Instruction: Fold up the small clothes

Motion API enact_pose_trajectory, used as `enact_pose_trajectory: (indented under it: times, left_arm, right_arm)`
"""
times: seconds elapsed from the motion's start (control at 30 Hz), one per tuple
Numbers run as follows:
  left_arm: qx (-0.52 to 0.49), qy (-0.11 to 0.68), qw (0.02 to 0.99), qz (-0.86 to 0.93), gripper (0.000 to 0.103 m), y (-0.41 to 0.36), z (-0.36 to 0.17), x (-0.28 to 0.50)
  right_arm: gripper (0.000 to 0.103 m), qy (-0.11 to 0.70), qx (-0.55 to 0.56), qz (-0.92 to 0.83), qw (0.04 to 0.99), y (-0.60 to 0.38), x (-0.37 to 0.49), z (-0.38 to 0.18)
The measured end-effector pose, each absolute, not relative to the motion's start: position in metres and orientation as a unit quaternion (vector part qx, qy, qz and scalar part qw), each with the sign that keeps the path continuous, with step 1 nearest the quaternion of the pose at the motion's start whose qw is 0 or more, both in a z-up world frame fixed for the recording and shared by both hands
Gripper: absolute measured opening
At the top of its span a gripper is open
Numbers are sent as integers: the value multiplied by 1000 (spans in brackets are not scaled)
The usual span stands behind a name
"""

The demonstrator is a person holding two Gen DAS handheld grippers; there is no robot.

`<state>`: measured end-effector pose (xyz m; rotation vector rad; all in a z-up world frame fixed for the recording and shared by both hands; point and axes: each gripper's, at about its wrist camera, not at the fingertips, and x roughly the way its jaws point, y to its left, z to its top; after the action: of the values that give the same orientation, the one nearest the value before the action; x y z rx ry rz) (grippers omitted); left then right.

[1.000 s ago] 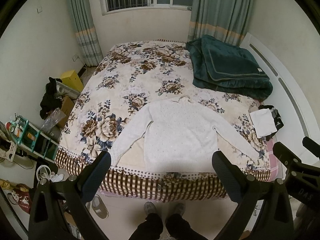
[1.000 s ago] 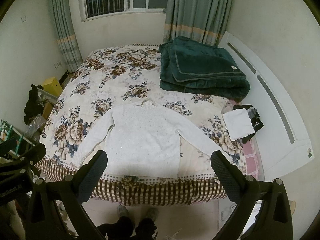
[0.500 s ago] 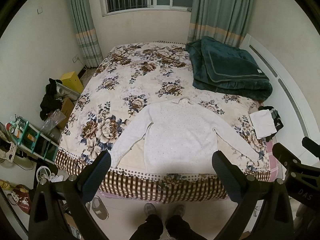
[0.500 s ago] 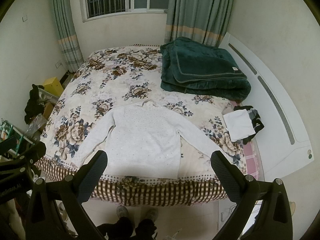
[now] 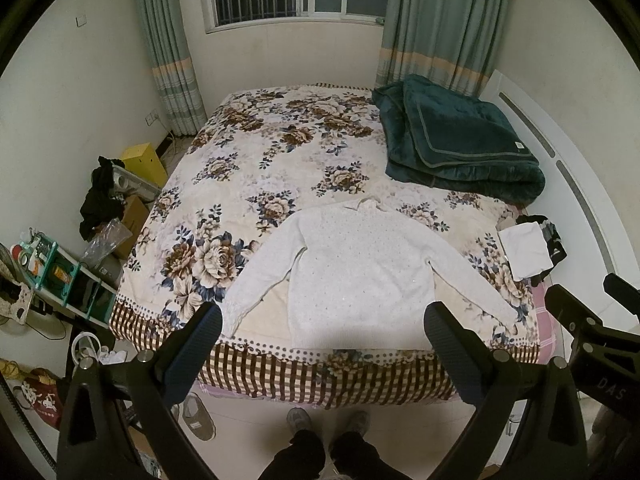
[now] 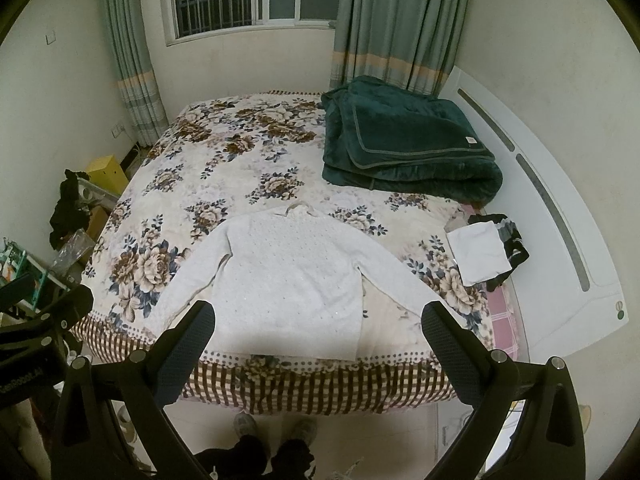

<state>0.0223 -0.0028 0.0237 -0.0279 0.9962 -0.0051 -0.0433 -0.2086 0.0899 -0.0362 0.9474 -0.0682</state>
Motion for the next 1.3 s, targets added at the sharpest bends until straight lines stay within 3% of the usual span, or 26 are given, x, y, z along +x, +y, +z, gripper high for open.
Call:
enact_pose_trajectory:
  times: [0.9,1.1,1.3]
  left_arm:
    - [-17,475,880,0,103,5,16,33]
    - [-11,447,894,7,103,16,-16,55]
    - [33,422,906,17,103,0,-83,99]
  right_arm:
    - [103,464,-10,-37,885,-192,-13,99]
    - [103,468,66,-54,879,-221,2,46]
    - [103,486,160,-164,844,-318,26,-70]
